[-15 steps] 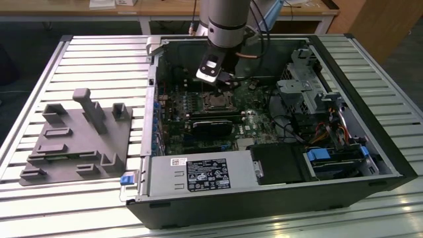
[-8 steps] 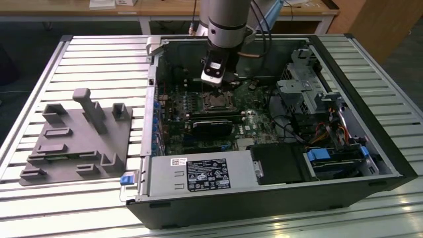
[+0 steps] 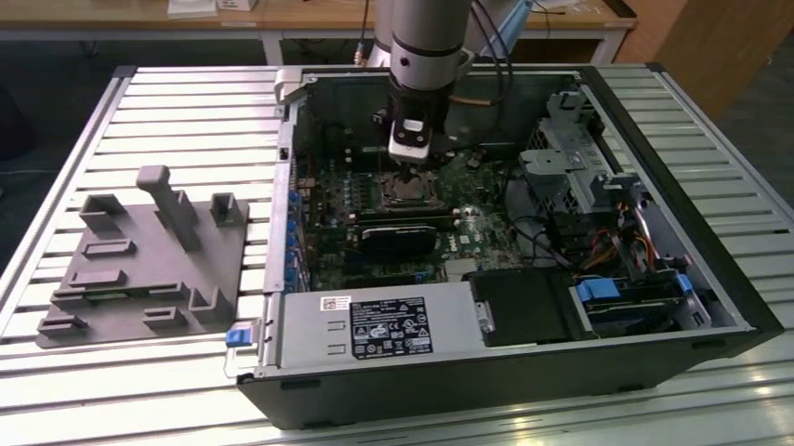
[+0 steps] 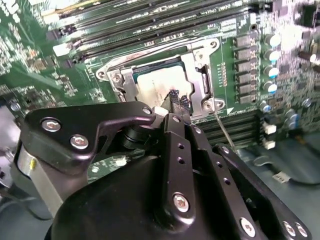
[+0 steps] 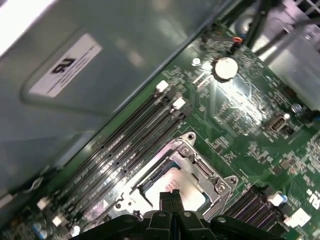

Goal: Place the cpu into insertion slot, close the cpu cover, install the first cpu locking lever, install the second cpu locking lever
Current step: 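Close the cpu cover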

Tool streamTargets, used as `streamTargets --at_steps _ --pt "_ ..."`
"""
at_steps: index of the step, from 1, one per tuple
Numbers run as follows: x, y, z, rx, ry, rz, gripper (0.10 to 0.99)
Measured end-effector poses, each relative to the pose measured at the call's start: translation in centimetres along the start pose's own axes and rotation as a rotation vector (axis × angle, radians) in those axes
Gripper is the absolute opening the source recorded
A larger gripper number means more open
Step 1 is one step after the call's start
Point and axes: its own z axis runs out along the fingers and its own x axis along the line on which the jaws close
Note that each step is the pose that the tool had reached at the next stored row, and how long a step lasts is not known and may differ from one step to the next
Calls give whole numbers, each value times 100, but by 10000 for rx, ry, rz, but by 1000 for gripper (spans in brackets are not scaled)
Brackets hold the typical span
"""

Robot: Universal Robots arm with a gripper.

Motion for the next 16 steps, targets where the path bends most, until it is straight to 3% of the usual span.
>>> streamTargets --at_steps 16 --pt "0 0 0 272 -112 -2417 106"
